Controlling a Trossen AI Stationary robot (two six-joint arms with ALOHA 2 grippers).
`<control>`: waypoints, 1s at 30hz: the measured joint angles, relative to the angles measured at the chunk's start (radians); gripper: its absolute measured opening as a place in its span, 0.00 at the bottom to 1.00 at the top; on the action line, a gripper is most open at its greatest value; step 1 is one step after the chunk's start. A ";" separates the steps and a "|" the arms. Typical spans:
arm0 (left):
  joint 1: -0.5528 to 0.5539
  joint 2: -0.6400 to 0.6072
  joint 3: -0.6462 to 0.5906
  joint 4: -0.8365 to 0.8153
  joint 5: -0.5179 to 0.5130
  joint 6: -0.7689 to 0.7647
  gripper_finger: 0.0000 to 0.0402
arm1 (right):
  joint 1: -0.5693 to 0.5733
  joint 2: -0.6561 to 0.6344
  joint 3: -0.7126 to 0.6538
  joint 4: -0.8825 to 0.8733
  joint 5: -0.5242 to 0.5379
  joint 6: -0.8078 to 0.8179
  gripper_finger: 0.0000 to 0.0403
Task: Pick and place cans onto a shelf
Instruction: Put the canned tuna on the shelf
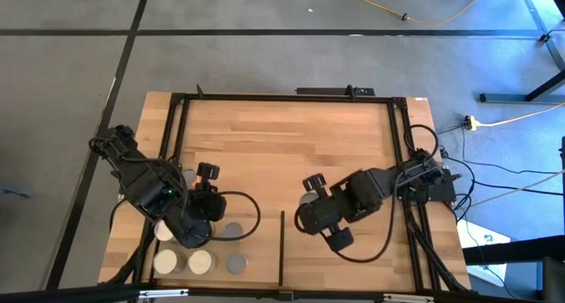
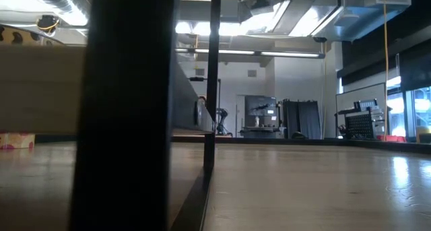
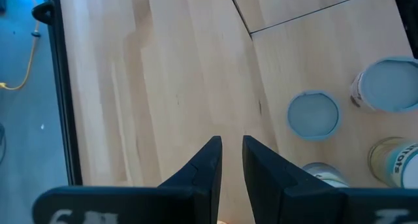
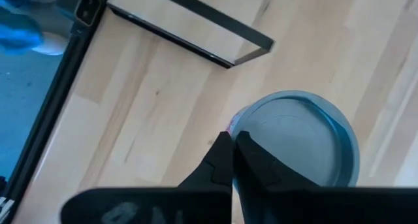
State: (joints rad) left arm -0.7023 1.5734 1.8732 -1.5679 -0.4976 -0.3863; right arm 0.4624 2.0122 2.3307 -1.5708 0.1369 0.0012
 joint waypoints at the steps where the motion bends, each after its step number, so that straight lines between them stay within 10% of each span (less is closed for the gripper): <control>1: 0.000 0.000 0.000 0.000 0.000 0.002 0.14 | -0.006 -0.002 0.000 0.000 0.000 -0.003 0.01; 10: 0.001 0.000 0.000 0.001 -0.001 -0.005 0.14 | -0.065 -0.047 -0.066 0.003 -0.038 -0.056 0.01; 30: -0.027 -0.145 0.000 -0.003 -0.137 -0.105 0.14 | -0.049 -0.450 -0.989 0.600 -0.104 0.366 0.01</control>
State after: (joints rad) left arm -0.7296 1.4279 1.8729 -1.5711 -0.6351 -0.4916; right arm 0.4137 1.5623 1.3413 -0.9712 0.0330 0.3671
